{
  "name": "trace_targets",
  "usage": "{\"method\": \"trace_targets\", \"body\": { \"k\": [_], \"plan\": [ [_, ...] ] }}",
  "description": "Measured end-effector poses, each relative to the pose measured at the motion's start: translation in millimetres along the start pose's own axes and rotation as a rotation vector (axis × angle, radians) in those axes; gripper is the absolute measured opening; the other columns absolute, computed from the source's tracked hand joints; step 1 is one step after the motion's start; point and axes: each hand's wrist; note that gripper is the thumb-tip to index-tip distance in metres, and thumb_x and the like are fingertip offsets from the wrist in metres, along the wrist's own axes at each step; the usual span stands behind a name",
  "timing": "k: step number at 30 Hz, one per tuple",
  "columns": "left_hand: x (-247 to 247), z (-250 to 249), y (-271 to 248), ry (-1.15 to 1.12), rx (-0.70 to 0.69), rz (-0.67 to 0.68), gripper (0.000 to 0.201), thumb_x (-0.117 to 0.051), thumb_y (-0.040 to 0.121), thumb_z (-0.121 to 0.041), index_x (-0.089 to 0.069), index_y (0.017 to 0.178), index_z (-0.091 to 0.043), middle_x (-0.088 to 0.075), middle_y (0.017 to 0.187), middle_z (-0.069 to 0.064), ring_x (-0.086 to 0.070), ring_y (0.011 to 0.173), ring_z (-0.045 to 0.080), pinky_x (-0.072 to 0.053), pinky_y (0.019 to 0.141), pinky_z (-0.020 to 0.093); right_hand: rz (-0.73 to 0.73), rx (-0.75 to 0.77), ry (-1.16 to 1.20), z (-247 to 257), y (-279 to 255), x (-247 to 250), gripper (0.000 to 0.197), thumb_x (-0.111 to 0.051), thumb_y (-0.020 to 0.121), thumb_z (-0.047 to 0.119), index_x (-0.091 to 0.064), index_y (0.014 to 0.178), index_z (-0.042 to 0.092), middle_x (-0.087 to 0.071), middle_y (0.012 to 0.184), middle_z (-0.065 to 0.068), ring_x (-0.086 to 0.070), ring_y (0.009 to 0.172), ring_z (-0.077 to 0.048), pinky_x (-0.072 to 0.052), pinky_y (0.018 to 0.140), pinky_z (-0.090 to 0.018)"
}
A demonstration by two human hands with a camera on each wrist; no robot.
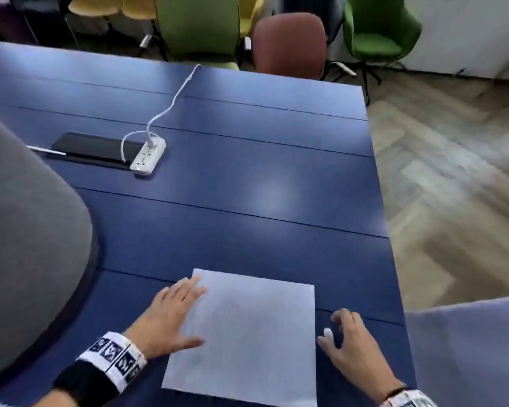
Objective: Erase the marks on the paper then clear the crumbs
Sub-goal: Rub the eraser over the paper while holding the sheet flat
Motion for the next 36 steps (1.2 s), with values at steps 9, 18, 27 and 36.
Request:
{"method": "trace_targets", "body": {
  "k": [9,18,27,36],
  "plan": [
    [-2.3,8.3,13.7,0.14,-0.101,0.009,0.118,-0.055,0.061,-0.088,-0.02,0.157,-0.029,-0.007,0.164,-0.01,0.0,0.147,0.006,-0.011,0.117,0.04,-0.01,0.009,0.022,-15.4,3.6,-17.3,0.028,-0.076,0.075,0.024,-0.048,0.077,0.023,-0.059,0.069,0.008,-0.055,0.065,-0.01,-0.048,0.061,-0.027],
    [-1.1,-1.6,19.6,0.225,-0.025,0.093,0.118,-0.068,0.066,-0.078,-0.008,0.157,-0.033,0.004,0.165,-0.01,0.002,0.149,0.011,-0.016,0.118,0.044,-0.119,0.074,-0.074,-20.1,12.4,-28.2,0.021,-0.072,0.076,0.022,-0.054,0.08,0.014,-0.064,0.07,0.003,-0.058,0.068,-0.011,-0.043,0.055,-0.024],
    [-11.5,-17.4,-4.7,0.189,0.01,0.01,0.124,-0.072,0.066,-0.075,-0.009,0.158,-0.021,-0.001,0.166,-0.001,-0.004,0.151,0.021,-0.015,0.119,0.054,-0.331,0.204,-0.065,37.2,-3.5,-33.9,0.012,-0.06,0.082,0.015,-0.054,0.072,0.011,-0.059,0.071,-0.004,-0.056,0.076,-0.028,-0.044,0.064,-0.029],
    [-7.4,-8.9,-7.5,0.123,-0.025,0.011,0.102,-0.071,0.077,-0.066,-0.021,0.156,-0.025,0.0,0.166,-0.011,-0.008,0.149,0.019,-0.016,0.12,0.048,-0.058,0.518,-0.08,102.7,18.6,-86.4,0.009,-0.063,0.088,0.023,-0.062,0.084,0.015,-0.065,0.073,0.004,-0.063,0.071,-0.016,-0.051,0.065,-0.024]
  ]
}}
Point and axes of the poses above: each hand's wrist, its own y-axis towards the middle knuckle, its own x-axis out of the back of the hand, z = x × y
